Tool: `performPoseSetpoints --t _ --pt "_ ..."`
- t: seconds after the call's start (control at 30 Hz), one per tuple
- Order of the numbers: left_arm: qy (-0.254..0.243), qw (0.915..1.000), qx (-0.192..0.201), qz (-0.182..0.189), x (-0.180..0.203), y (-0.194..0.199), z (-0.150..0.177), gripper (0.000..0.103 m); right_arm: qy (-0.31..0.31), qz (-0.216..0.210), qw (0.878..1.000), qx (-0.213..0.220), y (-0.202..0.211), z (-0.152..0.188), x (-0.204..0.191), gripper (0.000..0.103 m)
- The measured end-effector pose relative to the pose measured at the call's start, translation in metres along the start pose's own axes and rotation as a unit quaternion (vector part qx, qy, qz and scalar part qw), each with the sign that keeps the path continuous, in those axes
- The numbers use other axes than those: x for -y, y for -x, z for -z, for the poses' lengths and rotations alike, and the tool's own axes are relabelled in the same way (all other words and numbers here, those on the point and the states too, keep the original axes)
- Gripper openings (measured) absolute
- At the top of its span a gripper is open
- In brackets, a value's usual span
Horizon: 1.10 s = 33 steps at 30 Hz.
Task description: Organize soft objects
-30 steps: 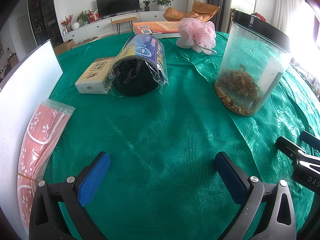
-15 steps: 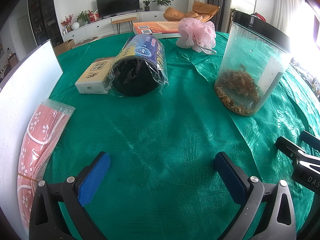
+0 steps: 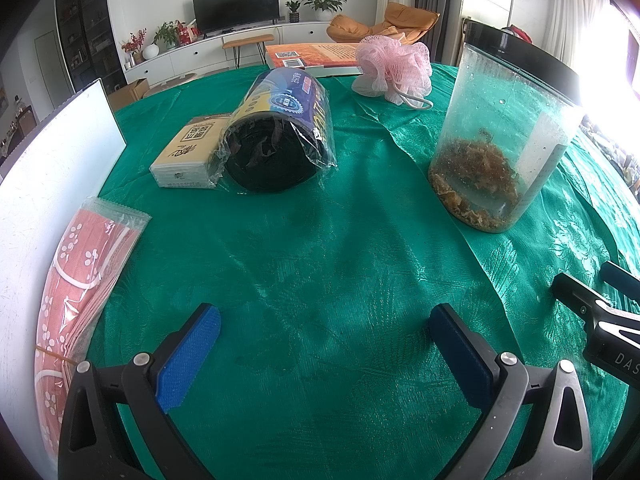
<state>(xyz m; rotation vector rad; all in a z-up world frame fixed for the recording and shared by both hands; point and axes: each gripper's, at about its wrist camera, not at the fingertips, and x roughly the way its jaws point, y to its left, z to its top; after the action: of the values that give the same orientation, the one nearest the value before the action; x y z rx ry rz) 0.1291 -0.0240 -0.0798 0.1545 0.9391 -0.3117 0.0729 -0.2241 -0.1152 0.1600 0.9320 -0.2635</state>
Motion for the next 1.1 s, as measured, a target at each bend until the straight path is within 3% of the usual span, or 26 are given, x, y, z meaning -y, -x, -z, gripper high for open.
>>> performPoseSetpoints --t 0.6,0.67,0.73,0.8,0.9,1.0,1.1 --pt "0.003 1.0 0.0 -0.001 0.0 0.0 0.0 0.103 0.0 0.0 1.0 0.0 0.0 0.0 0.0 0.096" --pt "-0.006 0.9998 -0.021 0.004 0.001 0.002 0.0 0.103 0.0 0.0 1.0 0.0 0.0 0.0 0.0 0.096" --pt "0.003 0.9978 -0.067 -0.003 -0.004 0.01 0.006 0.103 0.006 -0.005 1.0 -0.002 0.0 0.0 0.0 0.096" --pt "0.003 0.9976 -0.068 -0.007 -0.013 0.033 0.025 0.103 0.036 -0.031 0.999 -0.024 0.004 -0.002 -0.001 0.095" --pt "-0.009 0.9998 -0.017 -0.012 -0.029 0.076 0.057 0.103 0.058 -0.12 0.991 0.024 0.045 -0.003 -0.022 0.095" --pt "-0.016 0.9997 -0.007 -0.016 -0.042 0.097 0.074 0.103 0.123 -0.217 0.968 0.036 0.077 -0.028 -0.087 0.095" --pt "-0.023 0.9994 0.008 -0.025 -0.052 0.112 0.079 0.103 0.173 -0.227 0.958 0.038 0.072 -0.068 -0.16 0.094"
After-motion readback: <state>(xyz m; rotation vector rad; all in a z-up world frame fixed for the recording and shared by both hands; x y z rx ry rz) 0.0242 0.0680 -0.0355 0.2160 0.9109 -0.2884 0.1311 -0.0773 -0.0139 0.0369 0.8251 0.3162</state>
